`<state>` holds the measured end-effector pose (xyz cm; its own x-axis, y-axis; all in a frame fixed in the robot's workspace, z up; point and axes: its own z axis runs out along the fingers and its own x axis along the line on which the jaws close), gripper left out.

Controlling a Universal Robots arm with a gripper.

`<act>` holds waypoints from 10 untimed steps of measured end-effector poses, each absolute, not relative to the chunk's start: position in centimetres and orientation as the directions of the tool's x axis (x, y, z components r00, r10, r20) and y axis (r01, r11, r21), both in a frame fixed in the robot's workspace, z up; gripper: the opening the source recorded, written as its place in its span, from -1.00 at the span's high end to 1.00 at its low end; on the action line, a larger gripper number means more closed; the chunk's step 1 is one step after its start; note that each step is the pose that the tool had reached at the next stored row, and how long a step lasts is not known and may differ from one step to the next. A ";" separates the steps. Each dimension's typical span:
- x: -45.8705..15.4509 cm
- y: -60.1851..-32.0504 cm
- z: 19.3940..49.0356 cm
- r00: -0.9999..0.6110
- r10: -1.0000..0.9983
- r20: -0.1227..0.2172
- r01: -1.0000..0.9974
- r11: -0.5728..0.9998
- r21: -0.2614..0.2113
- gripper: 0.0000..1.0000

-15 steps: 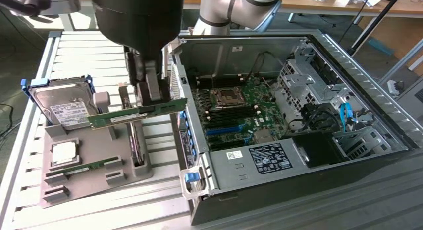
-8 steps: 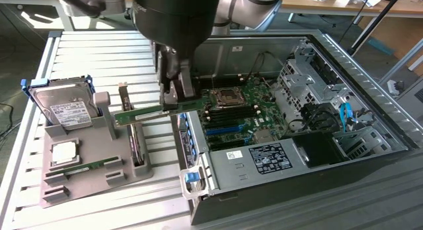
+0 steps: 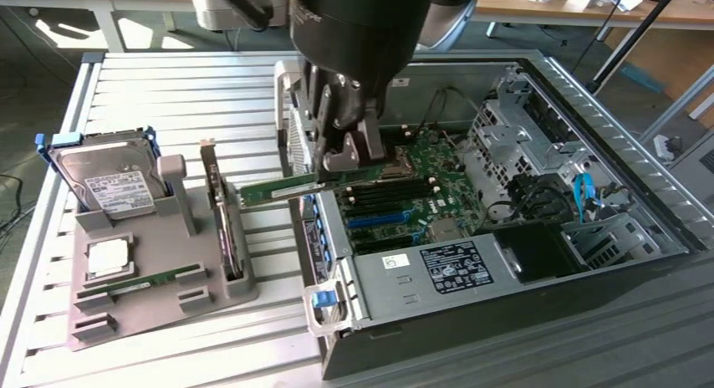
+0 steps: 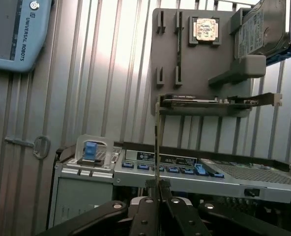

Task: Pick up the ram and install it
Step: 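Pick up the ram and move it above insertion slot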

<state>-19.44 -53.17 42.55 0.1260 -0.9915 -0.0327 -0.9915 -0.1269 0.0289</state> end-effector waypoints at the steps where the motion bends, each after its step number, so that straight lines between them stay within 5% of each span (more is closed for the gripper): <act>1: -19.1 -53.2 42.6 0.126 -0.991 -0.033 -0.991 -0.127 0.030 0.76; 10: -15.1 -53.2 42.5 0.126 -0.992 -0.033 -0.991 -0.127 0.032 0.76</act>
